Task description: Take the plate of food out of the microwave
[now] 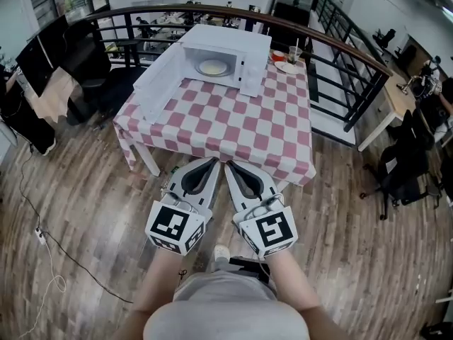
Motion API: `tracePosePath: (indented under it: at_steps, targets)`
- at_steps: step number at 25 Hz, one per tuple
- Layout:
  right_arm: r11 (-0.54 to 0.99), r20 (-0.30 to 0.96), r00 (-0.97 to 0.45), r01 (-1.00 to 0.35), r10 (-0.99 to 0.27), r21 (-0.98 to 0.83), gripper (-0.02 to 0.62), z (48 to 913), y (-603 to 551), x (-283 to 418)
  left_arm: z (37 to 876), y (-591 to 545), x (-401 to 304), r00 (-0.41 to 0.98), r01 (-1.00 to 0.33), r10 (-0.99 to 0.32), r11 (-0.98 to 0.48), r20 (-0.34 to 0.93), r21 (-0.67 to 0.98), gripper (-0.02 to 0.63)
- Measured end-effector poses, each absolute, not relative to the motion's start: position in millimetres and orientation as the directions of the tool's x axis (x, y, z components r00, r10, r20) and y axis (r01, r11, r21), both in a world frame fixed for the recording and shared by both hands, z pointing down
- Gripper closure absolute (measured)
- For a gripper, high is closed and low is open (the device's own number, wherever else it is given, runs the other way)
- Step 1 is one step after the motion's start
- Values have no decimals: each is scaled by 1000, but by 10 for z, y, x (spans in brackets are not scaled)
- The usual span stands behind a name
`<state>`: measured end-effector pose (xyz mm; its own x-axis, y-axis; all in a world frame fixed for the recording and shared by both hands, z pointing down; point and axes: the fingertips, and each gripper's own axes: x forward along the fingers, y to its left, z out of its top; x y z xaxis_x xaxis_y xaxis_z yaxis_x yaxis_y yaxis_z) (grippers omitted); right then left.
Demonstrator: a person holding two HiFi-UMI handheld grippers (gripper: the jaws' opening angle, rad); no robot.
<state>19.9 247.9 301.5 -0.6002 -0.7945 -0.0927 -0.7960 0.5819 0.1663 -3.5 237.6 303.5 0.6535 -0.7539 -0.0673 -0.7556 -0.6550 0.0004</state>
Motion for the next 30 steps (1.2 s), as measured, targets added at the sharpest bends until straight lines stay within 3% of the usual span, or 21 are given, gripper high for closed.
tracePosePath:
  at_steps: [30]
  targets:
    - [655,-55,-663,-747,-747,116,569,3220,1059,539,3281,963,75,532,-842,-844,-536,-63,58,603]
